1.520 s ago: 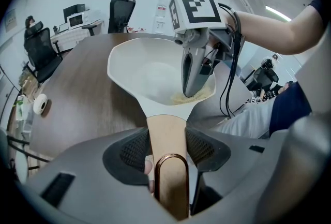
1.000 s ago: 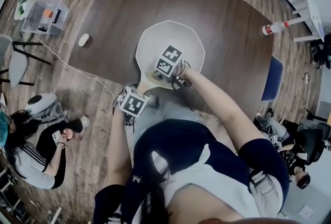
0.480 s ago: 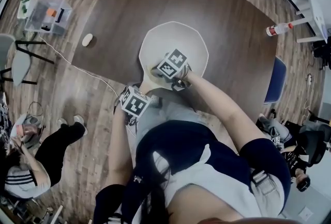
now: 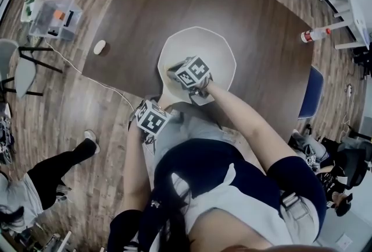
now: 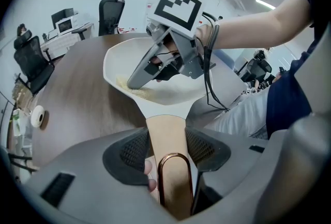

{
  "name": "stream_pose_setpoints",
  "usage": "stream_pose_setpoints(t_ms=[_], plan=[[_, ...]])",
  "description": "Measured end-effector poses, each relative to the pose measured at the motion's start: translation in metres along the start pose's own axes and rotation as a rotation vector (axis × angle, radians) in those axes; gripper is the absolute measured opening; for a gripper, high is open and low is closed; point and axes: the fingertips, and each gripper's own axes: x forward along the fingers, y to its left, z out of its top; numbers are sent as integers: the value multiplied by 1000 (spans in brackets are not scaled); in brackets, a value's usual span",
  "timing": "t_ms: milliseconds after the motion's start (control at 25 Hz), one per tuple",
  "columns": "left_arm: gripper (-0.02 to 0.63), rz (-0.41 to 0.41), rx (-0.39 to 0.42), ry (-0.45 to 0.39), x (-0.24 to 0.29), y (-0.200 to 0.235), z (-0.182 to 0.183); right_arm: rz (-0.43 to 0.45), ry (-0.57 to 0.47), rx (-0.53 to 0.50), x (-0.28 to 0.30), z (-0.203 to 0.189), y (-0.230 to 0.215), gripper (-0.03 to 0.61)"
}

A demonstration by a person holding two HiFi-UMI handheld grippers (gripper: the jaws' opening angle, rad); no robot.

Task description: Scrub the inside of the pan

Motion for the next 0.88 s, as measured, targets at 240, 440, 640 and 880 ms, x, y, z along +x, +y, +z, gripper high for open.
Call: stream_pose_setpoints(t_ms=[240,440,640,880], plan=[[224,-21,14,8,-2,-1,2,-55,0,-47,2,12,-16,15],[224,-30,12,-10,-2,0,1,-102,-7,-53,5,15,-27,15],[224,-37,17,2,-1,0,1,-157,-26,-57,4,21,-41,15],[224,-35,16,11,-1,-2,0,-205,-48,-40,0,21,-54,15]])
